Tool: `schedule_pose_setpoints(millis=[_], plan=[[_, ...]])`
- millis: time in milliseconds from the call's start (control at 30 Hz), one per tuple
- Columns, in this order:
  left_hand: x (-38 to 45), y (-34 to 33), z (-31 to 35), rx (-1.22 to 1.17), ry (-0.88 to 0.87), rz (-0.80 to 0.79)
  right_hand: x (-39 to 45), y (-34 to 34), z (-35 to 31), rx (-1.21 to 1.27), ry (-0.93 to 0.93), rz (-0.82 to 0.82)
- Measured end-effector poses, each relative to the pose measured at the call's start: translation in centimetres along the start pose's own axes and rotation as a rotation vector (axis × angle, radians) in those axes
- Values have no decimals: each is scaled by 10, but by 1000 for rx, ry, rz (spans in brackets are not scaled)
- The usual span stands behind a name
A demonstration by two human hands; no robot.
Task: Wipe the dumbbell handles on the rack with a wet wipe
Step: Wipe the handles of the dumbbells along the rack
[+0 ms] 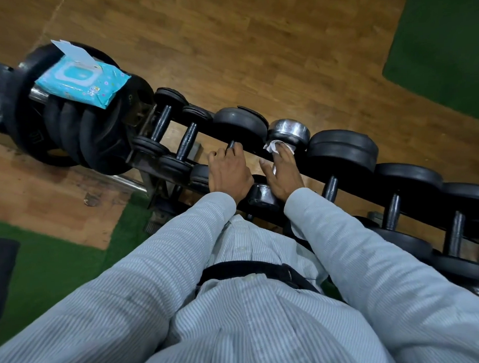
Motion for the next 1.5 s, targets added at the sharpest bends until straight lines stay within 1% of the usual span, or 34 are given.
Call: schedule_pose_setpoints(millis=[67,100,133,200,267,333,400,467,533,633,667,767,833,867,900,967,1033,1233,1267,1300,1333,1367,1400,1433,1500], plan=[[1,0,-1,-7,6,7,-5,8,4,125,-48,126],[1,0,-2,-14,12,8,-10,13,11,212,-136,168],[1,0,-2,-23,18,10,-14,13,20,315,-251,162],[2,-1,-2,-50,32,19,-21,-1,39,484,-462,19],[3,1,-2,-95,62,38,-27,-12,41,465,-546,-143],[3,5,2,-154,81,69,-31,-13,42,420,-614,-219],[1,9,13,-226,78,96,-33,-5,39,347,-610,-220],[-1,10,29,-283,57,109,-30,10,38,248,-532,-147],[-5,9,46,-327,32,97,-31,22,44,298,-473,-97],[-11,6,65,-385,39,70,-38,36,51,503,-392,-142],[-14,5,71,-406,51,64,-41,45,56,590,-375,-133],[-27,4,95,-487,88,79,-61,81,74,967,-392,-89],[-40,1,116,-554,100,104,-76,95,88,1240,-402,-142],[-46,0,126,-582,95,114,-83,99,95,1339,-412,-168],[-52,0,135,-599,77,120,-89,103,102,1385,-418,-168],[-59,1,145,-596,34,127,-94,107,115,1333,-426,-99],[-66,2,142,-599,38,122,-96,108,120,1258,-424,-54],[-72,4,122,-631,128,110,-88,102,124,1330,-412,-92],[-71,4,123,-649,130,109,-87,100,131,1294,-435,-74],[-69,3,125,-671,129,107,-87,101,142,1177,-467,-23],[-67,2,129,-693,127,102,-88,106,155,971,-500,55],[-66,0,135,-714,123,92,-90,113,166,708,-521,128],[-65,-3,141,-732,121,77,-95,118,173,480,-534,172],[-65,-6,148,-746,117,64,-99,118,176,379,-543,184],[-68,-12,160,-757,119,62,-103,109,182,399,-553,166]])
Point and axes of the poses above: each hand's wrist, its own x-axis towards the middle knuckle, its own y-axis out of the back of the hand, z = x × y, the point moved 9 cm from there along x, towards the middle knuckle, and after that the axes turned 7 degrees about -y, right-handed, at the moved point
